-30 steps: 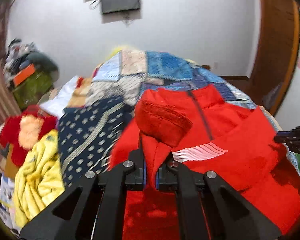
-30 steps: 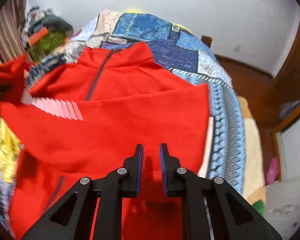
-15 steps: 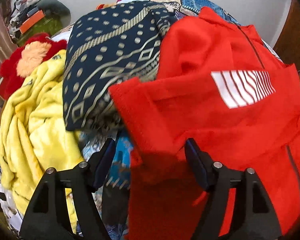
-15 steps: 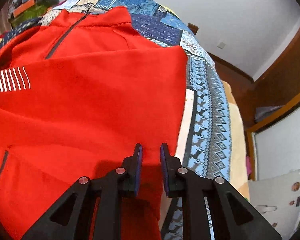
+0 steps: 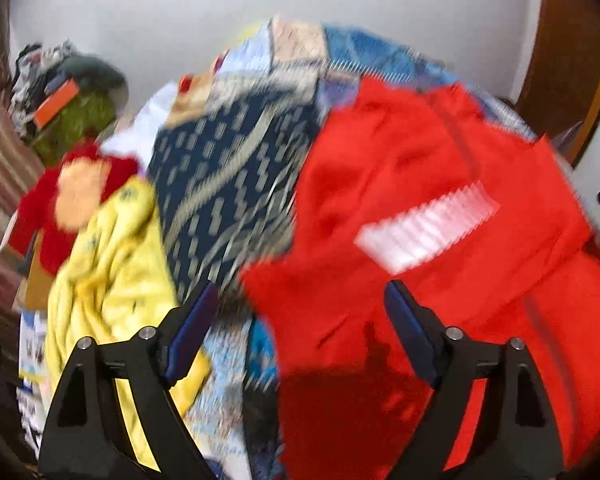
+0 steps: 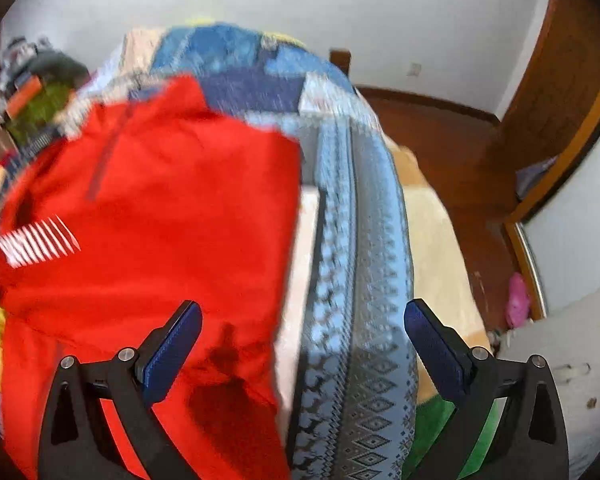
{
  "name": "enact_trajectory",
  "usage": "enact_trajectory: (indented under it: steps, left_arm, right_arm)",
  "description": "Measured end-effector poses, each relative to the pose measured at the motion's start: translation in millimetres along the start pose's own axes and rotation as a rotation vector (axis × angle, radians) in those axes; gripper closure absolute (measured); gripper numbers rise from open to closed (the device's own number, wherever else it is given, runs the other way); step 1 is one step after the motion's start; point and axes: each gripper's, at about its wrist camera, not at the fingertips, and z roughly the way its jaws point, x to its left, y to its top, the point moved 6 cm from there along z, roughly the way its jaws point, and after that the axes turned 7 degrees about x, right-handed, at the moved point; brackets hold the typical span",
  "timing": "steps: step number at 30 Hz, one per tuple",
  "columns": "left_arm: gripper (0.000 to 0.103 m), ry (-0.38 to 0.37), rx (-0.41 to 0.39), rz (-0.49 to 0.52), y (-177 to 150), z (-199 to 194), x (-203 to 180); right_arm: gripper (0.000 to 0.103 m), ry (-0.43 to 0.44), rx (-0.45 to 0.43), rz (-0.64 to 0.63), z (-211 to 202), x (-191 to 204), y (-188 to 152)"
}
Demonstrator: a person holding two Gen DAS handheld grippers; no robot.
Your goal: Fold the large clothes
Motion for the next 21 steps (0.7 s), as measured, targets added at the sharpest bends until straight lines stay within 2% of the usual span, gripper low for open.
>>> enact_trajectory:
  steps: [6, 11, 15, 21]
  left_arm:
    - [0.013, -0.039, -0.078, 0.048, 80, -6, -29]
    - [0.011, -0.066, -0.071, 0.073, 127, 19, -53]
    - [0.011, -0.081, -0.035, 0.062, 154, 57, -64]
    - [0.011, -0.093, 0.022, 0.071, 183, 114, -80]
  right_arm:
    - [0.003, 0.064, -0.112, -0.075, -35, 29, 52]
    - [0.002, 0.132, -0.134, -0.116, -31, 57, 93]
    - [0.002, 0.153, -0.120, -0.138, -6, 78, 122]
    - [0.003, 0.183, -0.036, -0.128, 65, 100, 152]
